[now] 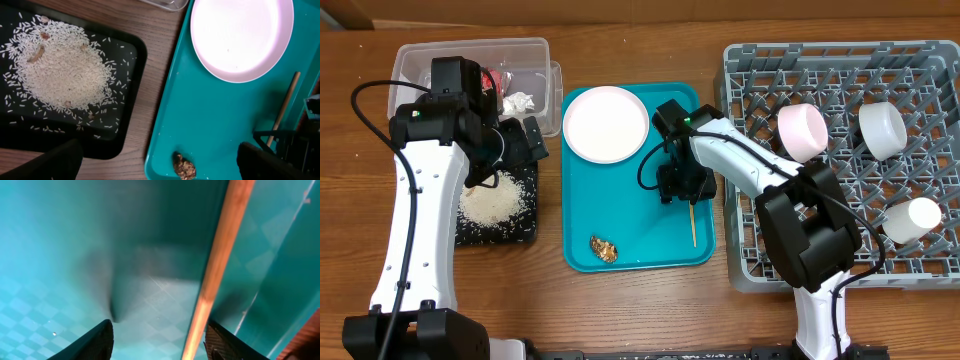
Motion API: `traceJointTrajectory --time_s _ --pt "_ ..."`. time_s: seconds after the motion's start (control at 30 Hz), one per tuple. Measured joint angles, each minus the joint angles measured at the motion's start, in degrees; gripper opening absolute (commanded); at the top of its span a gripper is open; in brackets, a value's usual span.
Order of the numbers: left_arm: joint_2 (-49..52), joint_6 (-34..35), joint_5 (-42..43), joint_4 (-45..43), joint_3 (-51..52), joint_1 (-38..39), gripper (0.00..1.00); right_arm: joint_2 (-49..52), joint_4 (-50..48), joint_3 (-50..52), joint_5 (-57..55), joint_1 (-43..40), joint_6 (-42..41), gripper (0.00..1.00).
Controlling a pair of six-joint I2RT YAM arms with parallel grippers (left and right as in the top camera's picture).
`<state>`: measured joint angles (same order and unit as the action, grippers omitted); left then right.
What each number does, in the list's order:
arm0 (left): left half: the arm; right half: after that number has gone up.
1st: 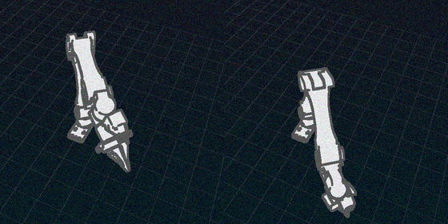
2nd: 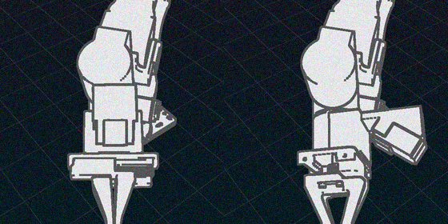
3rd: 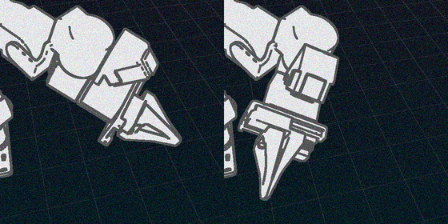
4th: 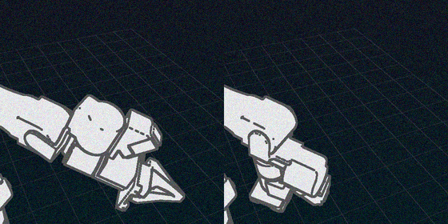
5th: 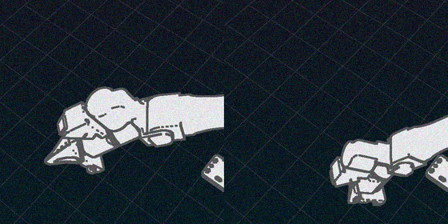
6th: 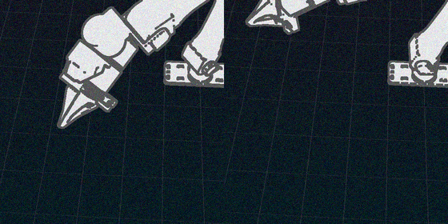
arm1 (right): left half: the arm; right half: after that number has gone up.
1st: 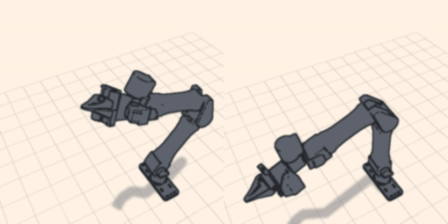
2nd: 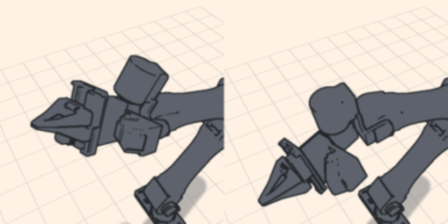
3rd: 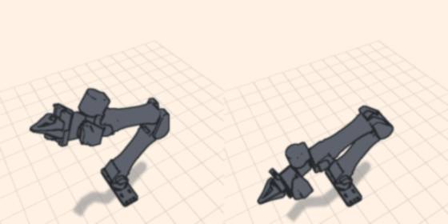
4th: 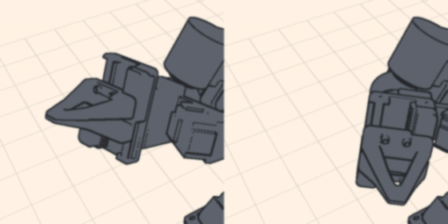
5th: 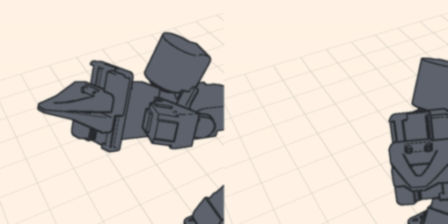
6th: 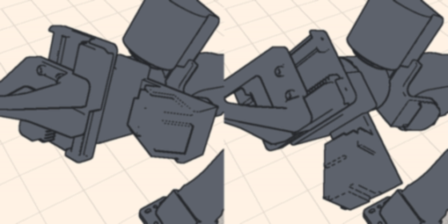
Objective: Sort waste into correct bins and load items into the dishwasher
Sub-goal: 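Reach the right gripper down to the remaining chopstick on the tray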
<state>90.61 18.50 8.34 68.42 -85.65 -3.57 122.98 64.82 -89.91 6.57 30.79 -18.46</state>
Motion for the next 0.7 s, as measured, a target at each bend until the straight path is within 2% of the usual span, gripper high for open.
traceJointTrajectory --time_s 0.13,0.33,0.7 --pt "0.0 0.0 0.0 0.0 0.0 0.1 1.0 0.1 0.2 0.0 0.0 0.0 -1.3 0.59" --pt "0.0 0.0 0.0 0.0 0.0 0.1 1.0 0.1 0.3 0.0 0.0 0.0 -2.3 0.52" --pt "0.0 0.0 0.0 0.0 0.0 0.1 1.0 0.1 0.5 0.0 0.0 0.0 -2.5 0.5"
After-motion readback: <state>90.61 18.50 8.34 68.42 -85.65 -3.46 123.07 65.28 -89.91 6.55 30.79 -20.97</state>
